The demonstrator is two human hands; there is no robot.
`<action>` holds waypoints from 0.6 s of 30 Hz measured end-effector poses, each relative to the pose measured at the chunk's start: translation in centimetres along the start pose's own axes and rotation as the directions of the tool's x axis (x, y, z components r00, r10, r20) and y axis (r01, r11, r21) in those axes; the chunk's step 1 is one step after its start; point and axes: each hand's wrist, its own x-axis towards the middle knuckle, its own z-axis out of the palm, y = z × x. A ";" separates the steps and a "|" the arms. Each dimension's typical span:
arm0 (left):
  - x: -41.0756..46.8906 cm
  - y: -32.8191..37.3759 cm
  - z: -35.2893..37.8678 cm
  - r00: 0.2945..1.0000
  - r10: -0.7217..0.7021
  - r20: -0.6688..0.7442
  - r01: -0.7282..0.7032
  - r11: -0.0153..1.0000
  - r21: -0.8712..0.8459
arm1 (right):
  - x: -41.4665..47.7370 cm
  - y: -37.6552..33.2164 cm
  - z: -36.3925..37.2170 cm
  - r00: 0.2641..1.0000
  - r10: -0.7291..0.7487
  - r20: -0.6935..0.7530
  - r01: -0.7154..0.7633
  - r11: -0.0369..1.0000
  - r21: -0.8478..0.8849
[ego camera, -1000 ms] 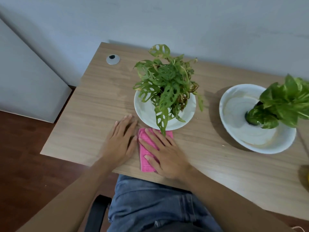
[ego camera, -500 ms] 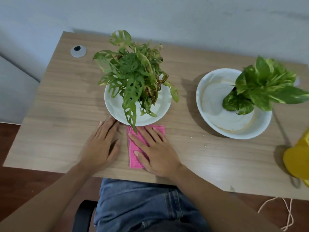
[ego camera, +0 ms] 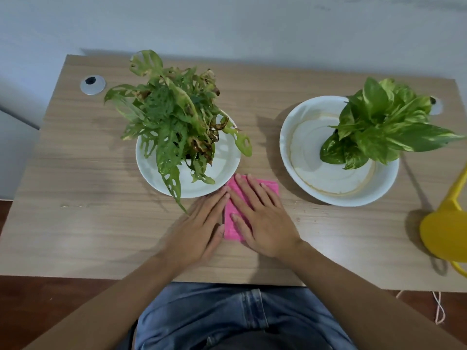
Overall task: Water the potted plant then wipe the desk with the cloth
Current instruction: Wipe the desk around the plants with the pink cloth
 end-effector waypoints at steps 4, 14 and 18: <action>1.0 1.1 1.3 0.989 -0.150 -0.006 0.150 0.988 -0.029 | 0.1 -2.2 0.5 0.995 0.098 -0.001 -0.098 0.995 0.034; 0.8 1.5 1.6 0.988 -0.153 0.002 0.153 0.986 0.072 | -6.6 4.9 -1.3 0.998 0.060 0.029 -0.060 0.998 0.015; 0.9 1.6 1.5 0.989 -0.148 -0.001 0.147 0.981 0.128 | -5.7 5.4 -1.4 0.991 0.132 0.010 -0.132 0.991 0.003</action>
